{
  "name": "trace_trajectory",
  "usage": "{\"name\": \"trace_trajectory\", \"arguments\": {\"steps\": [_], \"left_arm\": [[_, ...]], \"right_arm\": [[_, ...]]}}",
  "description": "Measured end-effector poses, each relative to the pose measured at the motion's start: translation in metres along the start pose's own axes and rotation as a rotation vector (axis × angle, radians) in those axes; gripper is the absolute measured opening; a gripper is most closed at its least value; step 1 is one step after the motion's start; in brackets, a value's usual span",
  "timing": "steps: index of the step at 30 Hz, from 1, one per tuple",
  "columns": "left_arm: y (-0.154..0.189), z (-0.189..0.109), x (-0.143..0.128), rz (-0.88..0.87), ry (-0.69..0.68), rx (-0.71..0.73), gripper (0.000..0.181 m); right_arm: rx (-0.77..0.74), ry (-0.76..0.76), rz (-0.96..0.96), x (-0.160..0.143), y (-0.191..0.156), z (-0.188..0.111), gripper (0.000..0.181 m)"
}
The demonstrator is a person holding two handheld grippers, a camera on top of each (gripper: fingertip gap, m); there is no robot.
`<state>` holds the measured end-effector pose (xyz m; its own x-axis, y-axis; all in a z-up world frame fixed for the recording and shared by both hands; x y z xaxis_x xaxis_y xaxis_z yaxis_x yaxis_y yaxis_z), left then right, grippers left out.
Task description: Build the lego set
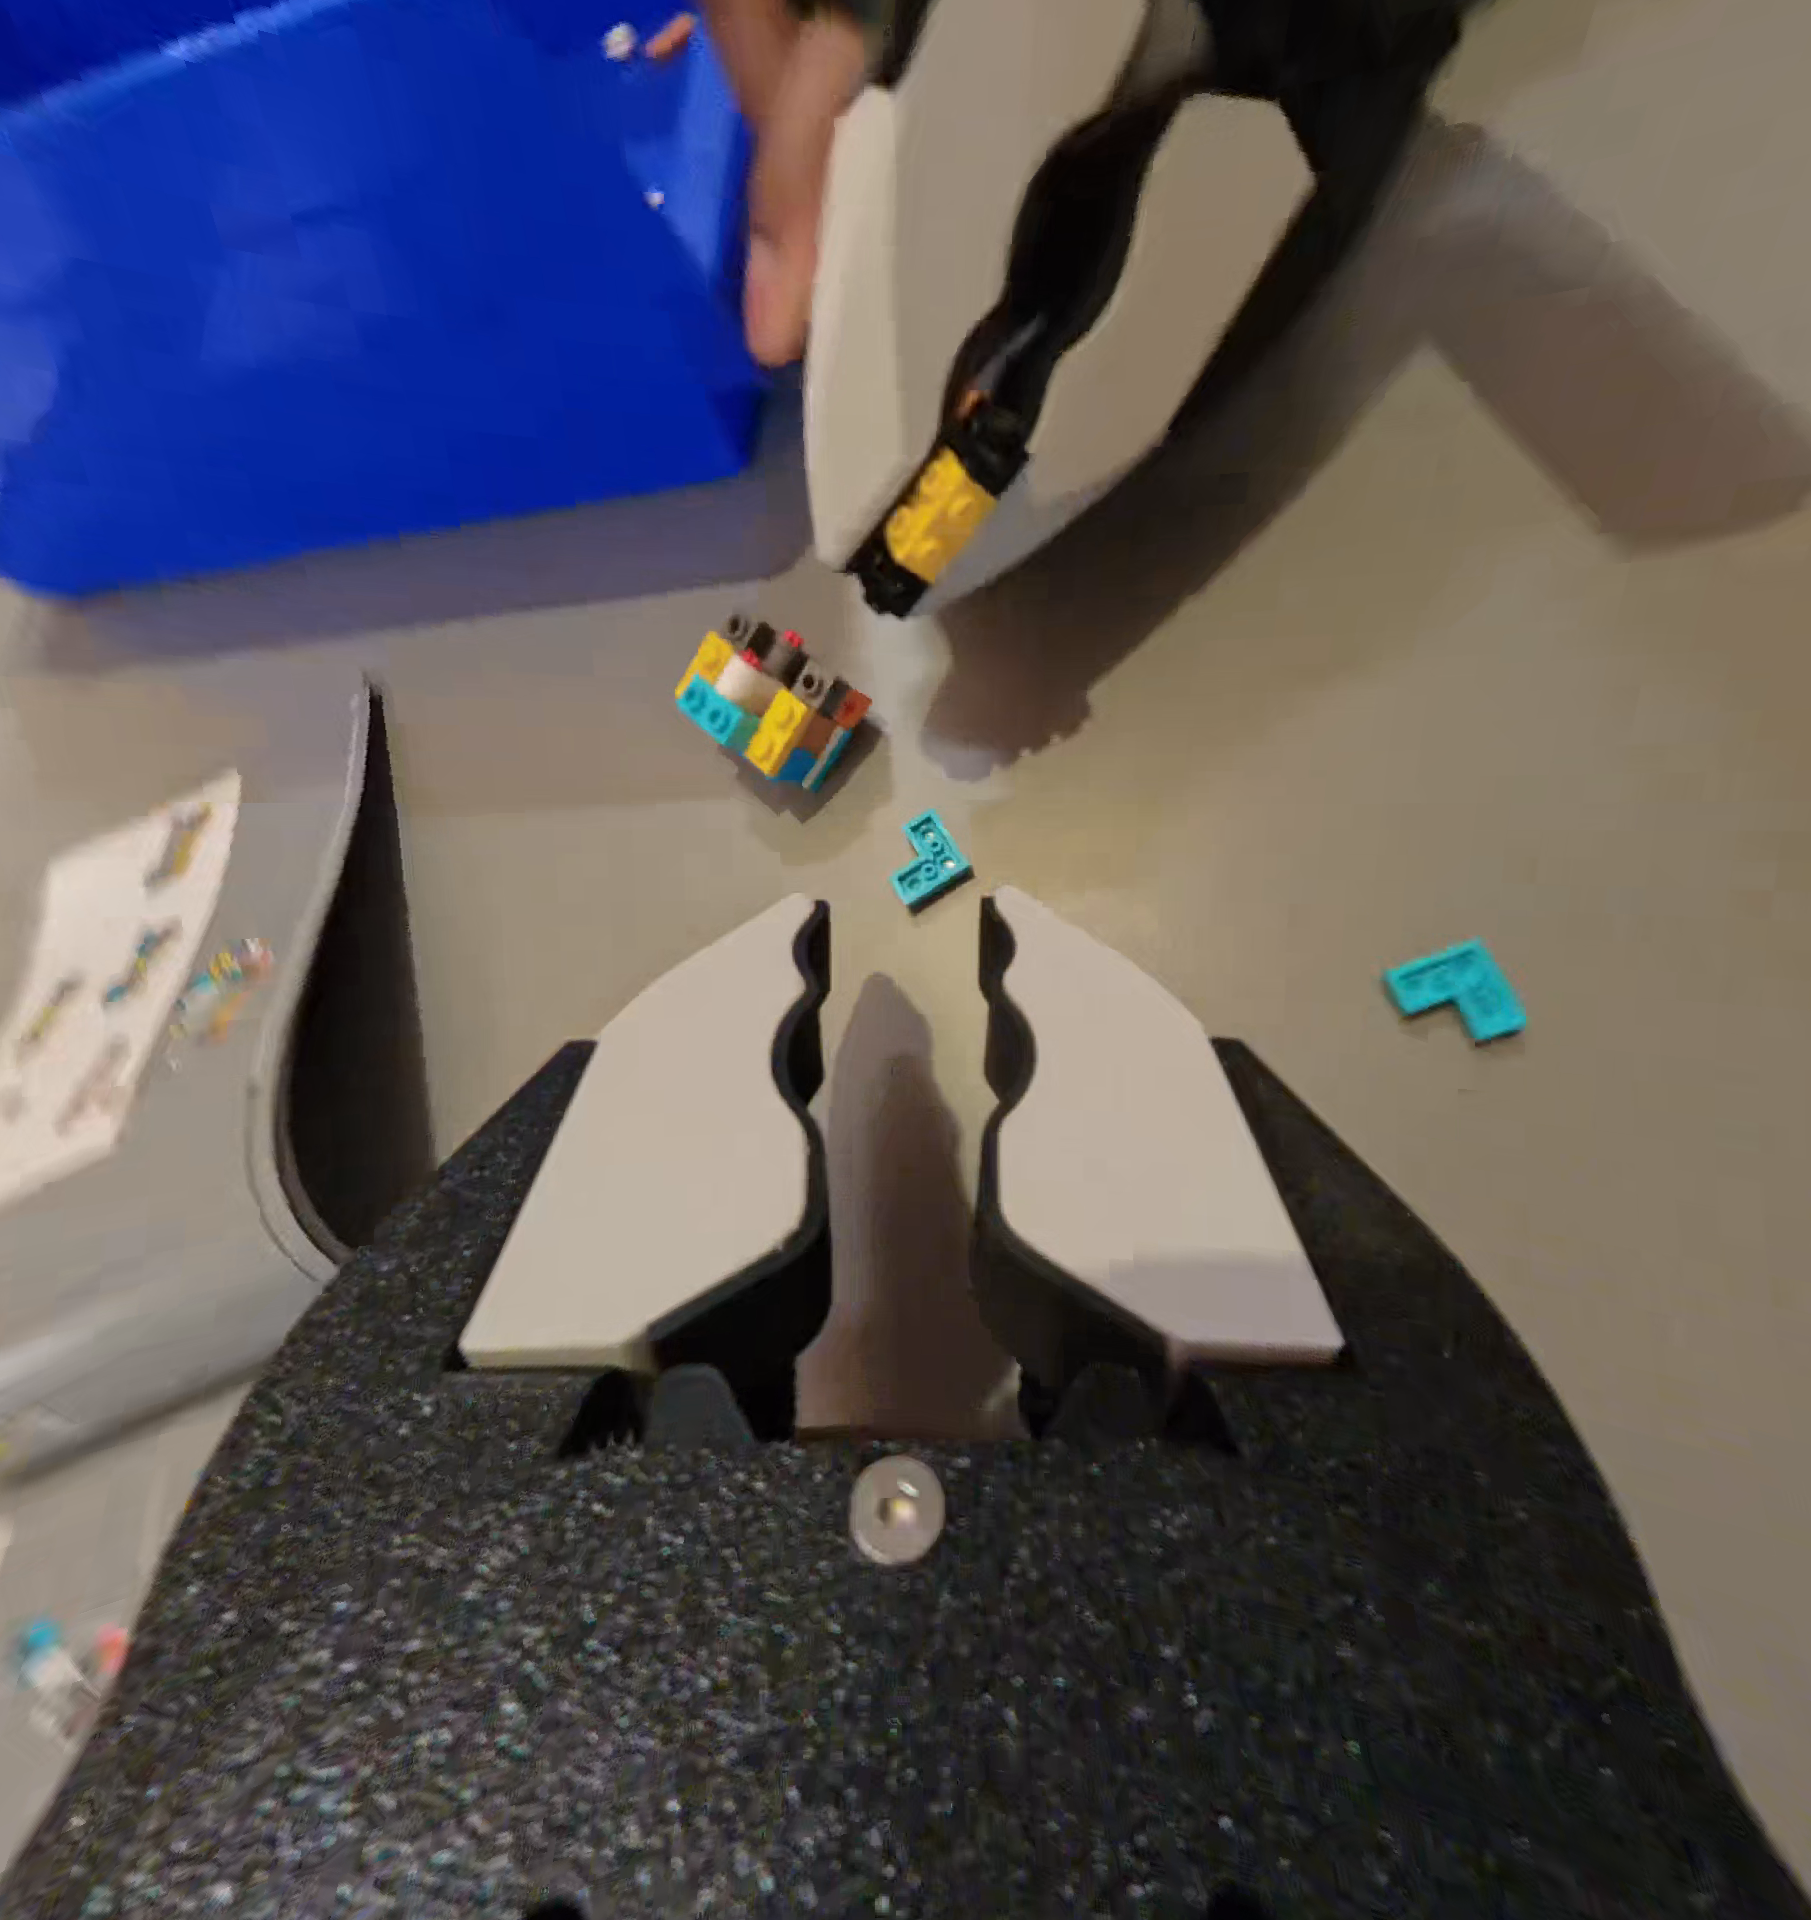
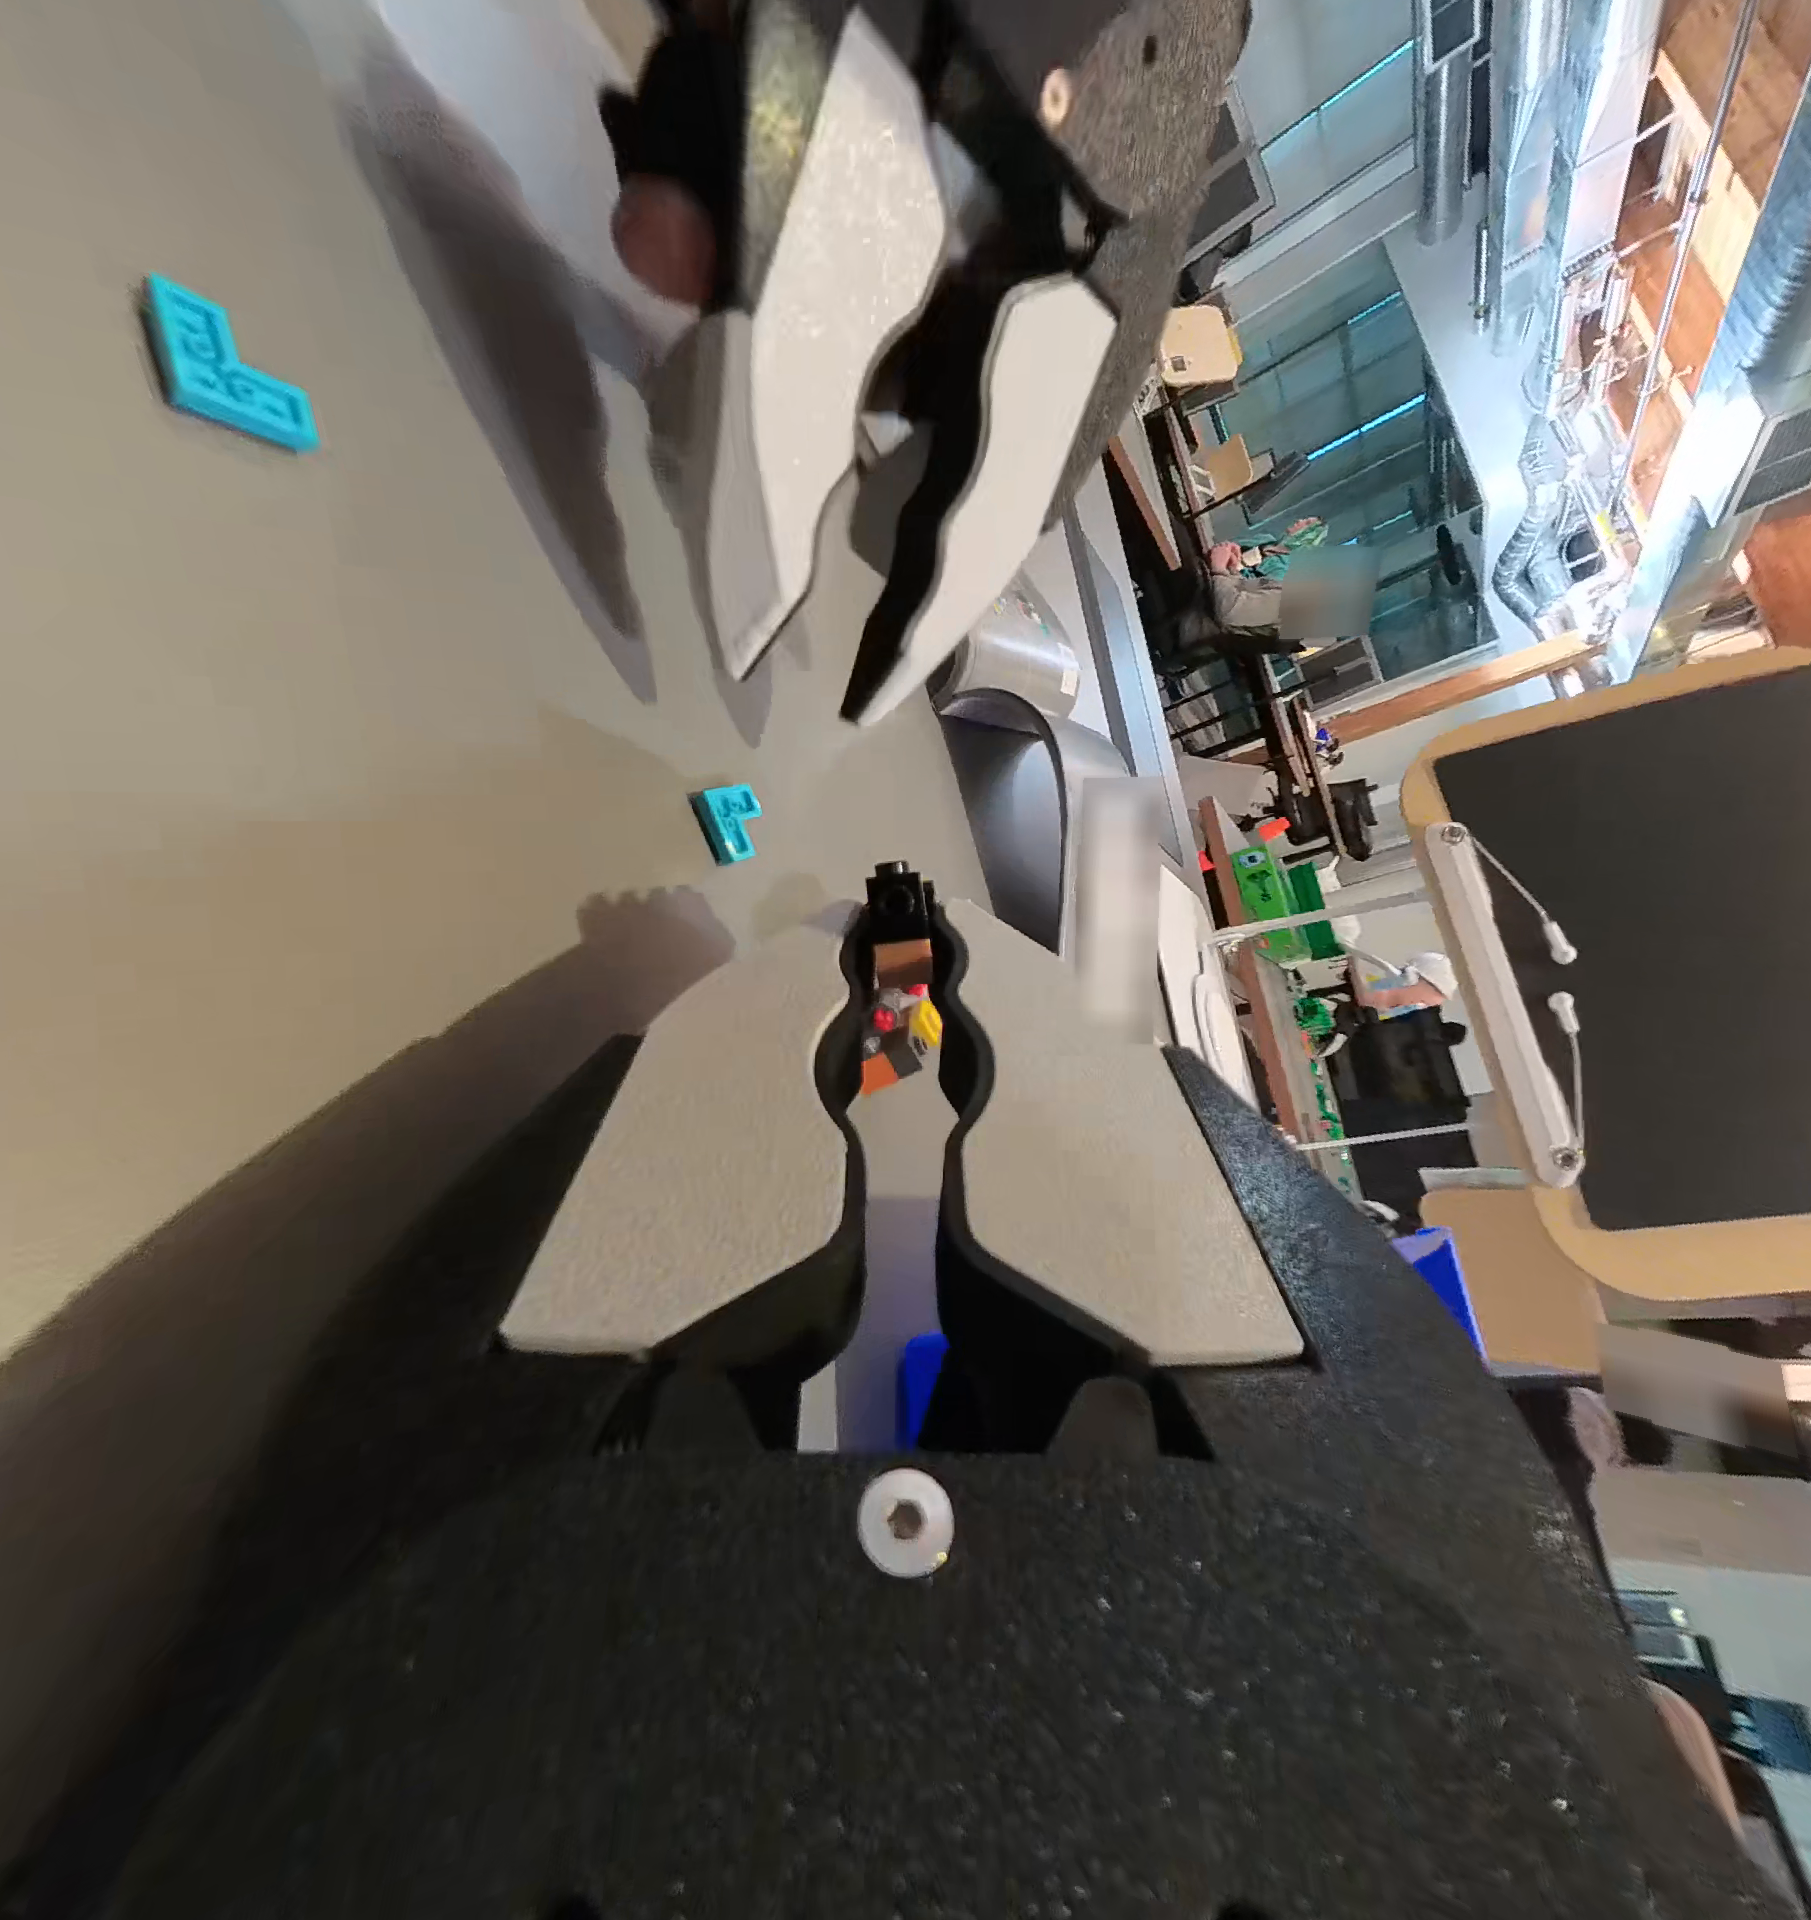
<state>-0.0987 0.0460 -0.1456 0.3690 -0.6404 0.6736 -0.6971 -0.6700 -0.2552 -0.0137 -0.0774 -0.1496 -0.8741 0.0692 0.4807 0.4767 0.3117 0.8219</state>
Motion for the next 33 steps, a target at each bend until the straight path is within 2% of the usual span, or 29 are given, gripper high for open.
{"name": "trace_trajectory", "arguments": {"steps": [4, 8, 13, 17, 20, 27, 31, 33], "left_arm": [[-0.009, 0.004, 0.012, 0.177, 0.068, -0.118, 0.027], [-0.014, 0.014, 0.009, 0.316, -0.009, -0.227, 0.026], [-0.013, 0.025, 0.004, 0.372, -0.06, -0.323, 0.023], [-0.014, 0.029, 0.005, 0.351, -0.077, -0.332, 0.009], [-0.011, 0.029, 0.008, 0.289, -0.118, -0.295, 0.009], [0.007, 0.026, 0.015, -0.035, -0.276, -0.152, 0.01], [0.02, 0.028, 0.021, -0.289, -0.277, -0.074, 0.022], [0.024, 0.025, 0.021, -0.346, -0.259, -0.049, 0.028]], "right_arm": [[0.018, 0.017, 0.031, -0.001, 0.002, -0.001, 0.009], [0.039, 0.032, 0.051, 0.0, 0.002, -0.002, 0.009], [0.057, 0.044, 0.084, -0.001, 0.003, -0.002, 0.009], [0.064, 0.046, 0.094, -0.001, 0.004, -0.002, 0.009], [0.063, 0.047, 0.095, -0.001, 0.004, -0.002, 0.009], [0.072, 0.036, 0.09, -0.001, 0.003, -0.001, 0.009], [0.076, 0.032, 0.086, -0.002, 0.002, -0.001, 0.009], [0.076, 0.033, 0.086, -0.001, 0.002, -0.001, 0.009]]}}
Point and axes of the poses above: each gripper's, where its closed fingertips meet, z out along the fingers, x out of its top, y = z × x across the jaws, the point moved 7 cm from there along -z, back along the fingers, and after that the axes turned 3 degrees about -y, right-handed, at the moved point
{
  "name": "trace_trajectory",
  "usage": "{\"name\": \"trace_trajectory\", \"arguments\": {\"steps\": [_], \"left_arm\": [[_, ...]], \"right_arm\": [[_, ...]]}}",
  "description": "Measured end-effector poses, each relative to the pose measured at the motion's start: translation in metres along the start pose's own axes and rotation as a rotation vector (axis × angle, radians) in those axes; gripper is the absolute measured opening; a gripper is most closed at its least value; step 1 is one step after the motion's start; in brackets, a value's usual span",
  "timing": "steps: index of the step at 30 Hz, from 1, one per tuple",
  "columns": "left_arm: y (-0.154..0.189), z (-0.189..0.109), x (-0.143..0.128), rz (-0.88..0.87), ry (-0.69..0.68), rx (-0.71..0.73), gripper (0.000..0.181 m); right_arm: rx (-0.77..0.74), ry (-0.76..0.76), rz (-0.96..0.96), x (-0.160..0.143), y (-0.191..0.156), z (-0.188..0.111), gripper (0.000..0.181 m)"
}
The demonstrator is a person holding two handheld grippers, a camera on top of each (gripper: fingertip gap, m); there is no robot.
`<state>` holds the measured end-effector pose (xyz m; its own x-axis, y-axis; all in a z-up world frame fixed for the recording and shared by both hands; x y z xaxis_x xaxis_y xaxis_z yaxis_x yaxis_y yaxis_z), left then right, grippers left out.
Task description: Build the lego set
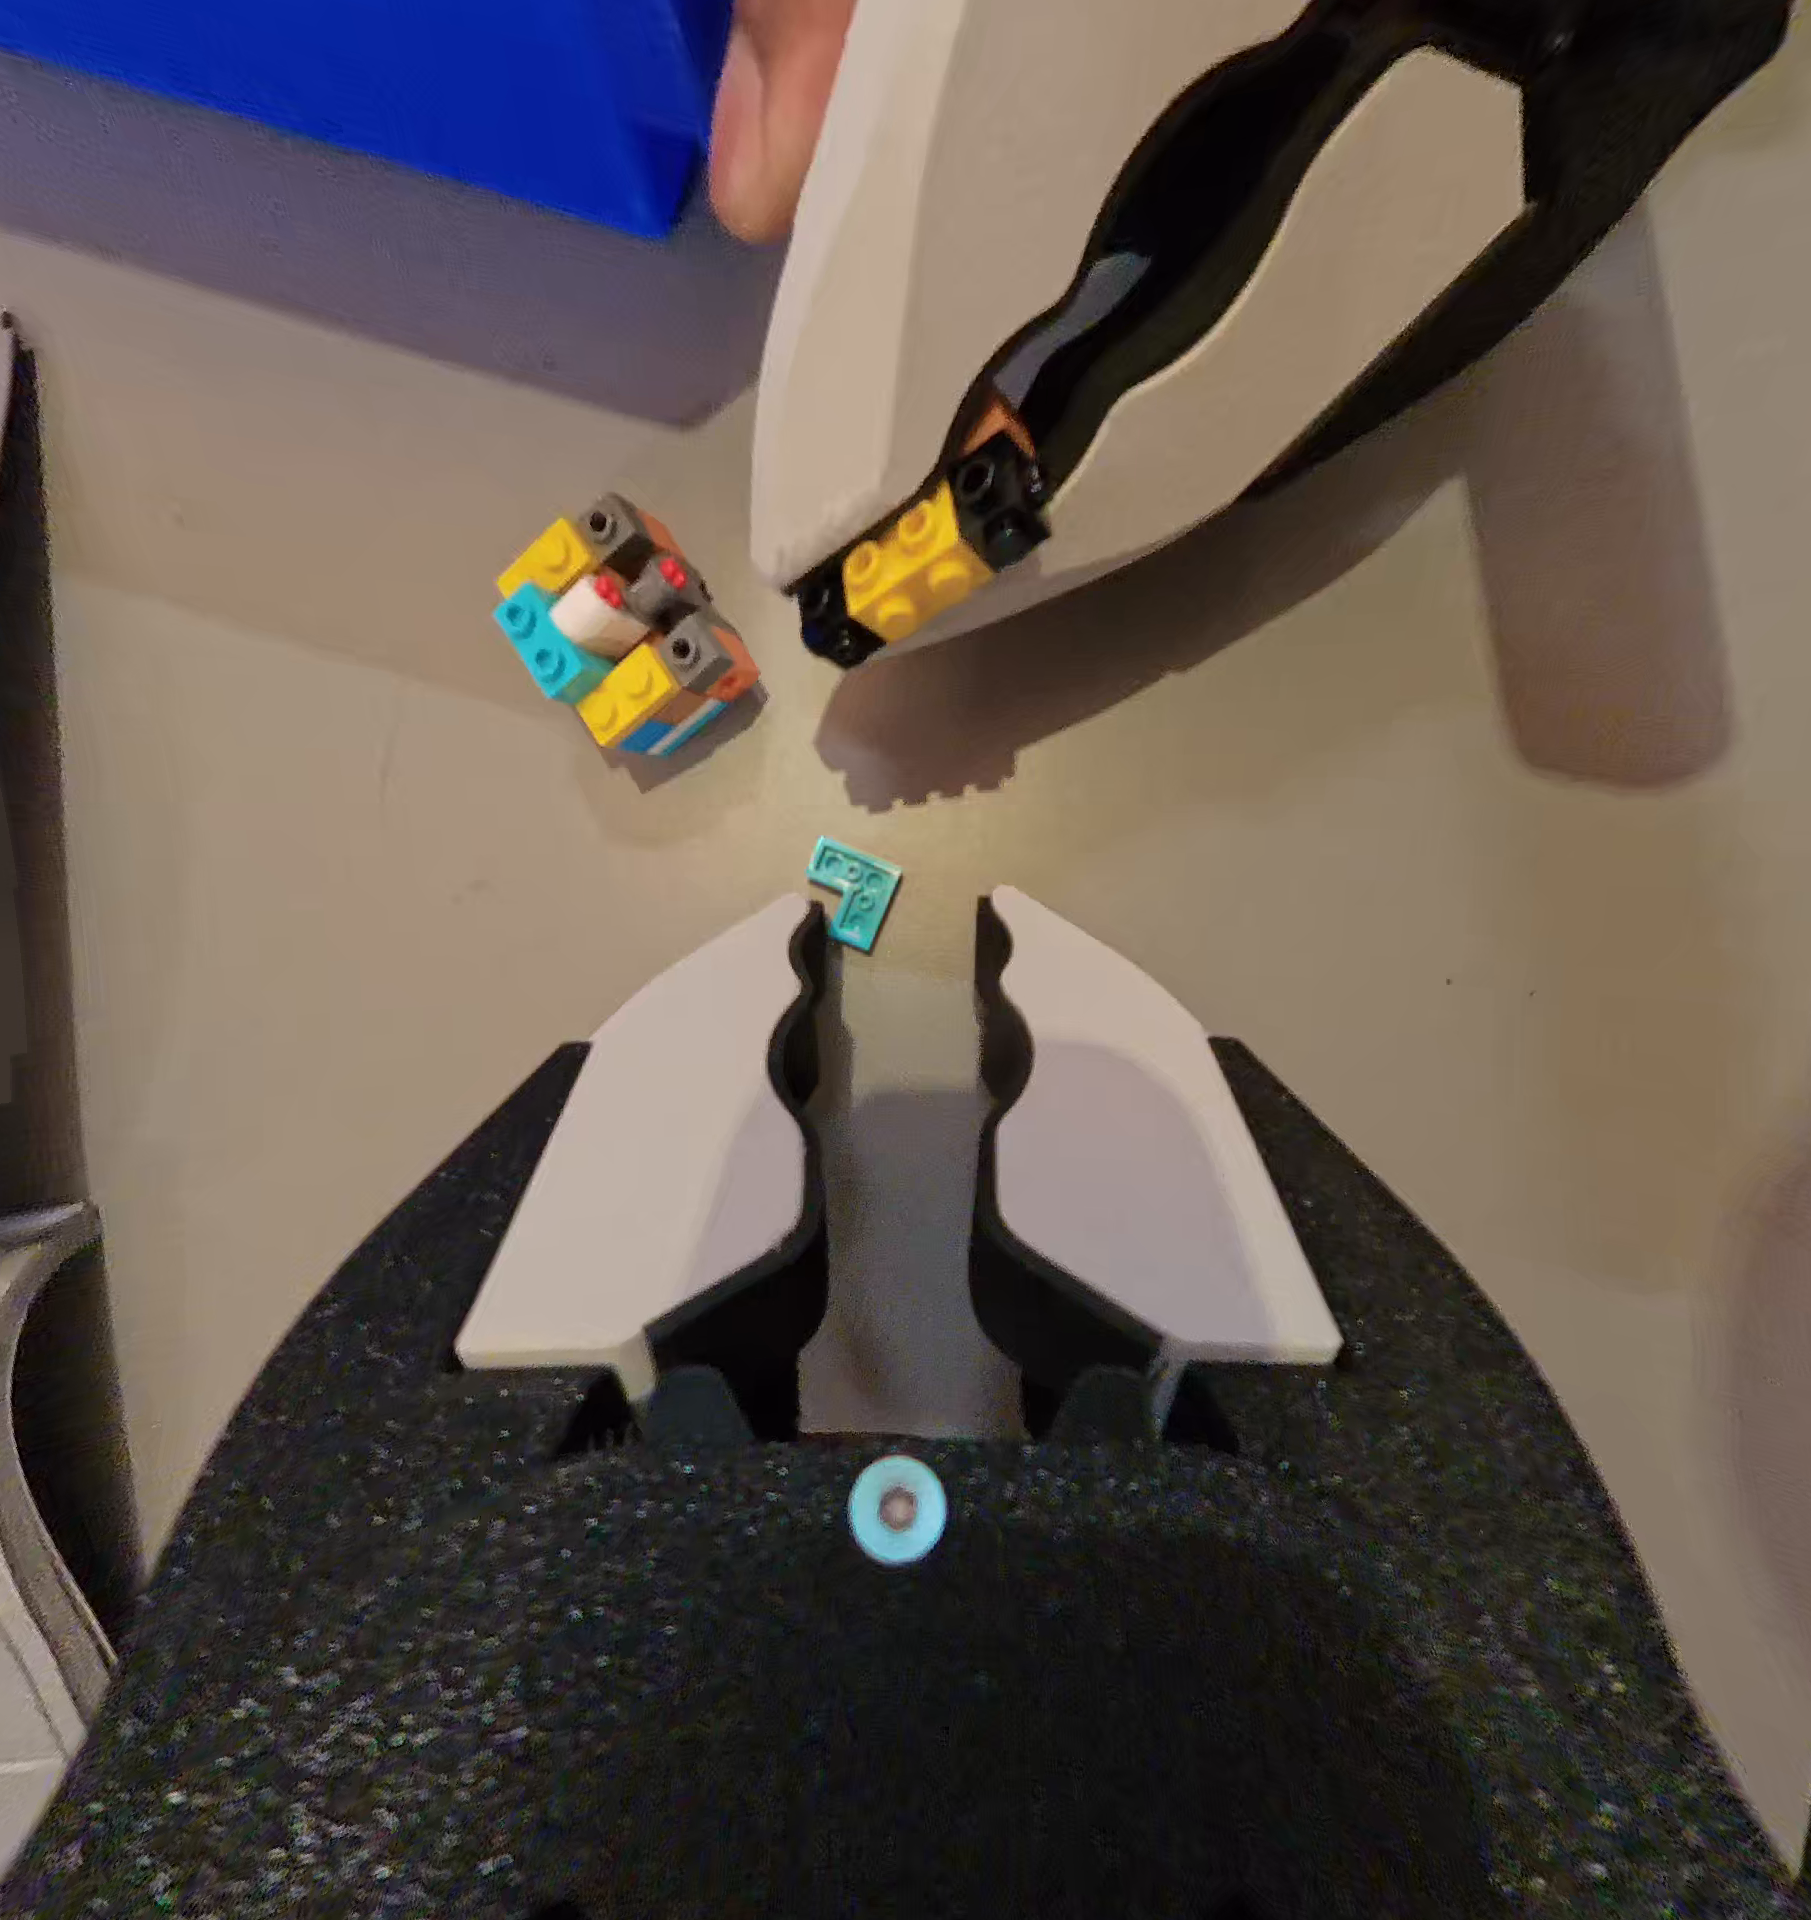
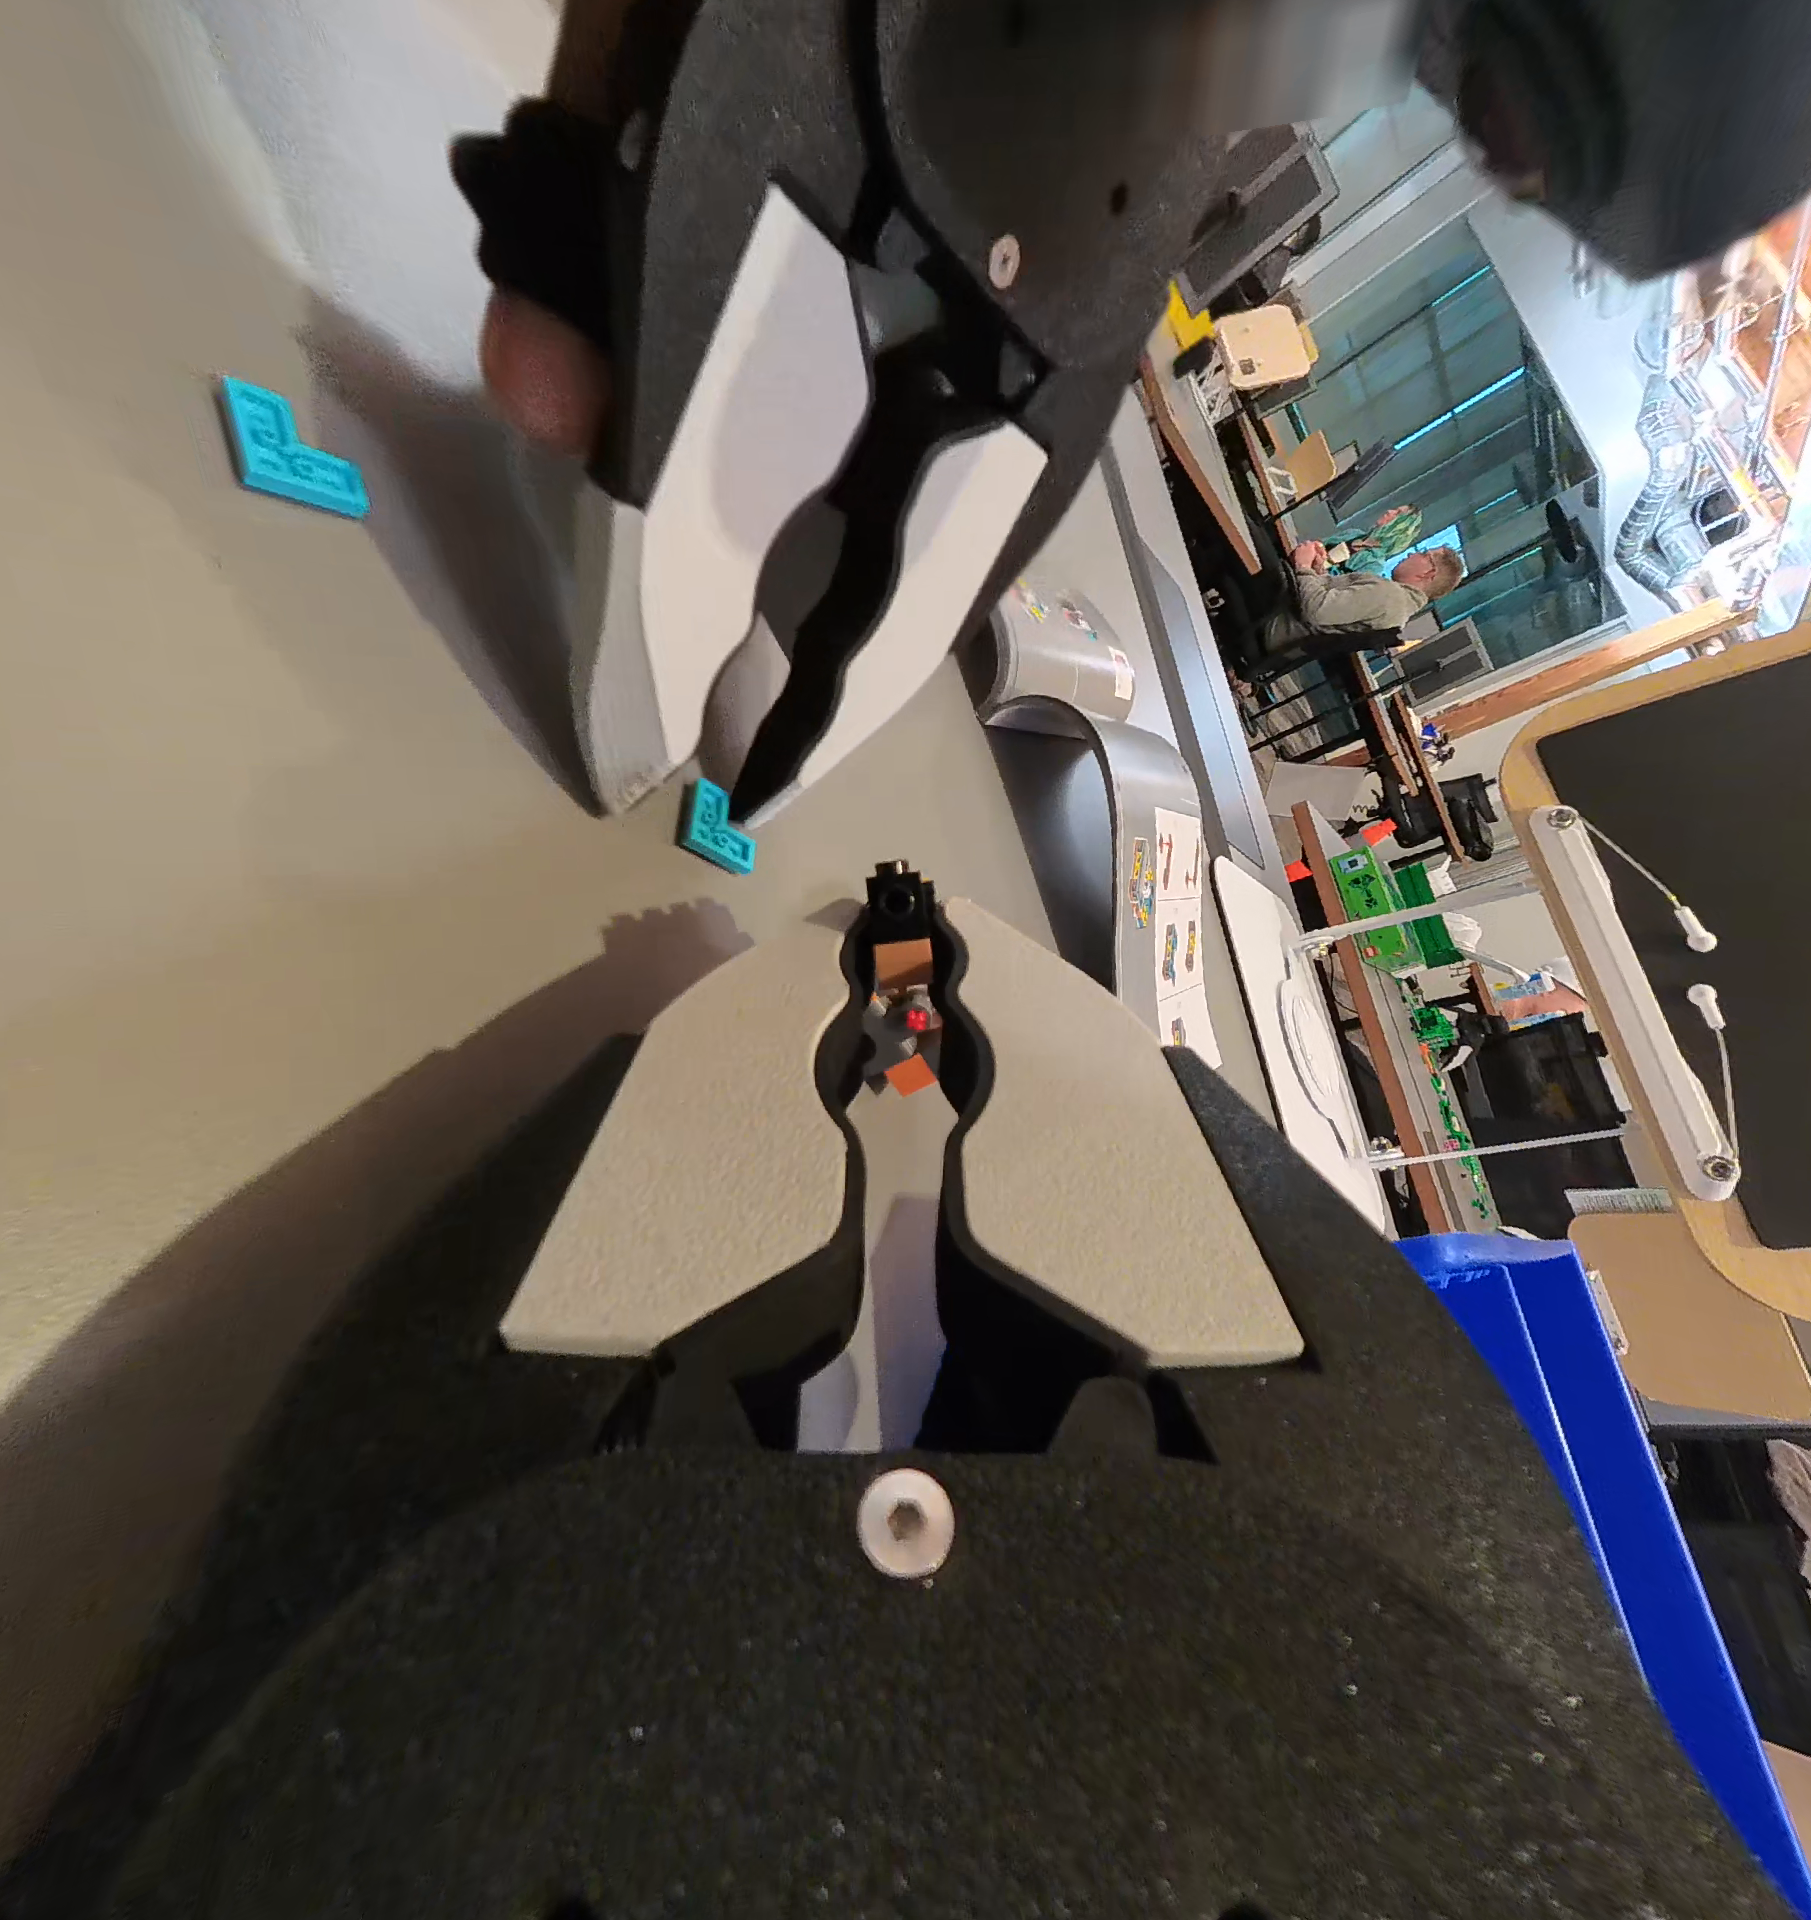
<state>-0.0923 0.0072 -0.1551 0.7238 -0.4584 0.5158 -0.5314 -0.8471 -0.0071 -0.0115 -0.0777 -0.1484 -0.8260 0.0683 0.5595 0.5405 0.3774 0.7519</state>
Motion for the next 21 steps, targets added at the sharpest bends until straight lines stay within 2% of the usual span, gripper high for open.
{"name": "trace_trajectory", "arguments": {"steps": [6, 11, 17, 21], "left_arm": [[-0.008, -0.006, -0.011, 0.101, -0.004, 0.09, 0.028], [-0.005, -0.002, -0.006, 0.071, -0.02, -0.037, 0.022], [0.015, 0.0, 0.006, 0.036, 0.063, -0.186, 0.022], [0.001, -0.006, 0.001, 0.042, 0.071, -0.111, 0.022]], "right_arm": [[0.006, 0.012, 0.005, 0.002, 0.0, -0.001, 0.009], [0.003, 0.016, 0.013, 0.001, 0.002, -0.002, 0.009], [0.005, 0.025, 0.038, 0.0, 0.004, -0.003, 0.009], [0.009, 0.028, 0.04, 0.001, 0.004, -0.003, 0.009]]}}
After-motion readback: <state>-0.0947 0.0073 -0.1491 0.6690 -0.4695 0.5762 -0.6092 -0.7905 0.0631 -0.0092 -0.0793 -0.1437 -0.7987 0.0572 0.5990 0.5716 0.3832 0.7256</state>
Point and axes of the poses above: each gripper's, where its closed fingertips meet, z out along the fingers, x out of its top, y = z × x across the jaws, the point moved 7 cm from there along -z, back along the fingers, and after that the axes turned 3 degrees about -y, right-handed, at the moved point
